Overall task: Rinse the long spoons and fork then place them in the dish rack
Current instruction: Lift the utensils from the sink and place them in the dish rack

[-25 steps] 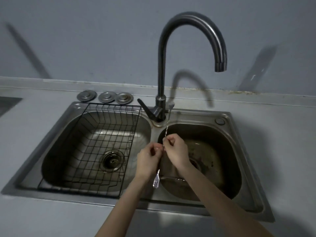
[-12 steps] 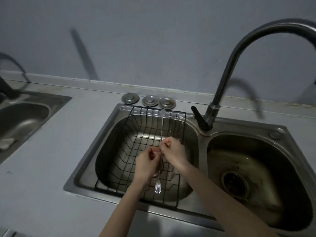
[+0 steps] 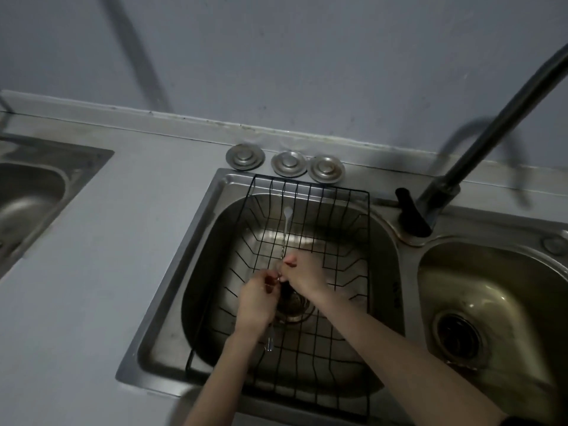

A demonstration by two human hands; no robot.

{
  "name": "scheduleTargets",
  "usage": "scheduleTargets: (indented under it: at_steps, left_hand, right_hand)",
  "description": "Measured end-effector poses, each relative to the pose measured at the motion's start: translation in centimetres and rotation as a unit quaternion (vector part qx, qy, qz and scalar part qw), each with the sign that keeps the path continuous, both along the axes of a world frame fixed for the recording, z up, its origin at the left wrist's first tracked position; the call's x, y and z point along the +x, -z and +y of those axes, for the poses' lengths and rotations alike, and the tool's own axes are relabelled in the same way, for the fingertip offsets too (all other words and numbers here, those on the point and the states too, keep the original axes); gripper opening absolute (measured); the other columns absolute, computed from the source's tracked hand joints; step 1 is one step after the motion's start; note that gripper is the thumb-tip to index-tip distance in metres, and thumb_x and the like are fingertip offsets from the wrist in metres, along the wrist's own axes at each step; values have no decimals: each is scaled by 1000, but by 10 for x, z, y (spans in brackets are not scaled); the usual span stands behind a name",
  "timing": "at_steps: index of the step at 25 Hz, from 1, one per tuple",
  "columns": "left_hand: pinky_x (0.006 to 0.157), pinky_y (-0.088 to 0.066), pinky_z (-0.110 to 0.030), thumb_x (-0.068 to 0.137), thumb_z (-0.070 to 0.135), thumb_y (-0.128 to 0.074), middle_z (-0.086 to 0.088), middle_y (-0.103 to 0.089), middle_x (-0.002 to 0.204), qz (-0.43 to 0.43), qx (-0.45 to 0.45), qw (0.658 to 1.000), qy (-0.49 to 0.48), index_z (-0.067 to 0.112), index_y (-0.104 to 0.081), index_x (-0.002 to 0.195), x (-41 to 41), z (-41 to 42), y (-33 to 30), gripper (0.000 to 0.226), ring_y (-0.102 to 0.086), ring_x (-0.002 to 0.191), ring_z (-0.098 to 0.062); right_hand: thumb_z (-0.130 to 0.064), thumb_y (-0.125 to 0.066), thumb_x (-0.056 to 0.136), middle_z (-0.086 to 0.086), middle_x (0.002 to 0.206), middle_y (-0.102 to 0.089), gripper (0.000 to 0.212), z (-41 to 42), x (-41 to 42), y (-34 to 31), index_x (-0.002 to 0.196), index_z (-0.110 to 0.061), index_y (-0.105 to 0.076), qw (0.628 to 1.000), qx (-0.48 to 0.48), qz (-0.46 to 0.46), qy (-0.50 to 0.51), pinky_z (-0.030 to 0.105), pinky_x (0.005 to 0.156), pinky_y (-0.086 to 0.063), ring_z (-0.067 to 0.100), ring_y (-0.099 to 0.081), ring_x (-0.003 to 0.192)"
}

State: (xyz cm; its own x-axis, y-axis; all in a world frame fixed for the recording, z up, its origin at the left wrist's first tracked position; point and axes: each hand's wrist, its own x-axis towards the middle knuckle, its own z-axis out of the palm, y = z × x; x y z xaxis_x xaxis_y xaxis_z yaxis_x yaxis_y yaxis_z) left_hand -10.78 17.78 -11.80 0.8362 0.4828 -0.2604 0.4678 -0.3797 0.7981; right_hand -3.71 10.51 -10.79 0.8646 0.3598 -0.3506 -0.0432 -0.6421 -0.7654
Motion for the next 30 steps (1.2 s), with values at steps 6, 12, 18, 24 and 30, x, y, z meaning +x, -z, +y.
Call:
scheduleTargets:
  at_steps: [6,12,18,24,30]
  left_hand:
    - [82,-50,-34,86,5,-51,-16,-67,106,47,56,997,2,7,-62,107,6,11,25,24,-62,98,-28]
    - [82,-50,-41,86,8,-49,-16,-65,108,90,74,993,9,9,-61,107,1,10,35,24,-61,99,-32]
    - [82,-52,-43,85,9,-51,-16,-65,108,88,84,992,17,9,-61,107,1,10,35,24,-62,97,-32]
    - [82,-51,-37,86,11,-53,-15,-64,109,67,86,994,15,9,-61,110,-2,7,24,26,-62,96,-29]
    - [81,-47,-26,88,10,-51,-9,-66,112,10,98,990,96,11,-59,112,5,-29,-10,26,-62,101,-22]
  right_hand:
    - [-7,-55,87,21,89,-73,17,18,8,27,78,-1,-68,997,-38,64,20,34,77,-58,27,-71,82]
    - [-9,-58,85,23,85,-73,15,22,2,44,81,1,-68,996,-51,71,24,47,78,-58,30,-71,79]
    - [-6,-53,88,24,91,-72,16,17,2,42,89,2,-67,996,-36,79,25,44,81,-58,30,-71,81]
    - [-7,-53,88,17,111,-67,20,-2,1,26,104,-2,-64,997,-15,68,38,41,92,-53,27,-65,101]
    - [-10,-55,87,8,112,-65,21,-50,1,-16,107,-6,-63,995,73,12,61,29,91,-46,12,-56,98]
